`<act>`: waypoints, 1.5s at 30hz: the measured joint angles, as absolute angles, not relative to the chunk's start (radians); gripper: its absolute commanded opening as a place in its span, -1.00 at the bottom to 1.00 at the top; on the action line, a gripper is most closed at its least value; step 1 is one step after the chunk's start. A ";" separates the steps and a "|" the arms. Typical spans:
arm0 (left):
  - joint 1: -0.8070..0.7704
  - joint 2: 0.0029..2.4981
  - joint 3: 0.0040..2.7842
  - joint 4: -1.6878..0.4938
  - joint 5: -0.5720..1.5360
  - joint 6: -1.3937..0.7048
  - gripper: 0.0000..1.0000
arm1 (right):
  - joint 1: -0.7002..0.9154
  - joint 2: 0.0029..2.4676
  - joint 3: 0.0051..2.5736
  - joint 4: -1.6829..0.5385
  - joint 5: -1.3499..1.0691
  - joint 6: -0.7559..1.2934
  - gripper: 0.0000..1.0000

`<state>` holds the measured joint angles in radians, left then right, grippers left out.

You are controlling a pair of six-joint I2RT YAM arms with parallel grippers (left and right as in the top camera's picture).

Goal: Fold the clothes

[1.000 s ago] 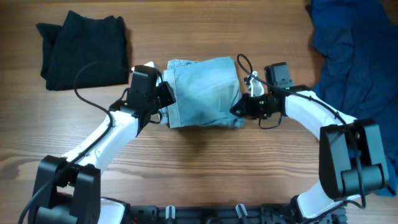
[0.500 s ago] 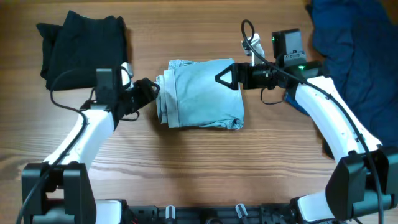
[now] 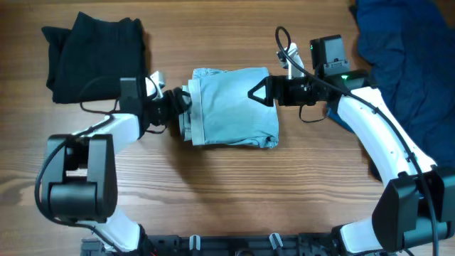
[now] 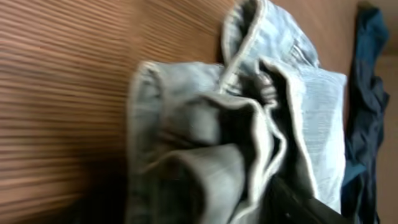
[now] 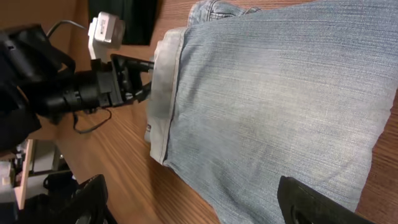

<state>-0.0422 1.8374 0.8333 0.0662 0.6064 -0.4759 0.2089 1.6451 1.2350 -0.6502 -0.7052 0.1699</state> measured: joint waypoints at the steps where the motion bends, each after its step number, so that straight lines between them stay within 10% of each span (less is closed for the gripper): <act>1: -0.068 1.848 0.836 0.086 0.611 -0.476 0.18 | 0.209 1.645 1.235 -0.650 -0.705 0.170 0.76; 3: -0.123 1.871 0.839 0.128 0.609 -0.488 -0.66 | 0.209 1.645 1.235 -0.650 -0.705 0.170 0.75; 5: -0.162 1.900 0.839 0.159 0.610 -0.508 -0.92 | 0.209 1.645 1.235 -0.651 -0.705 0.170 0.75; 22: 0.091 1.825 0.863 0.591 0.665 -0.934 -0.92 | 0.069 1.645 1.235 -0.659 -0.643 0.170 0.77; 37: 0.261 1.825 1.058 0.749 0.200 -0.964 -0.92 | 0.069 1.645 1.235 -0.711 -0.616 0.170 0.77; 45: 0.440 1.819 1.111 0.340 0.353 -0.973 -0.92 | 0.069 1.645 1.235 -0.712 -0.616 0.182 0.77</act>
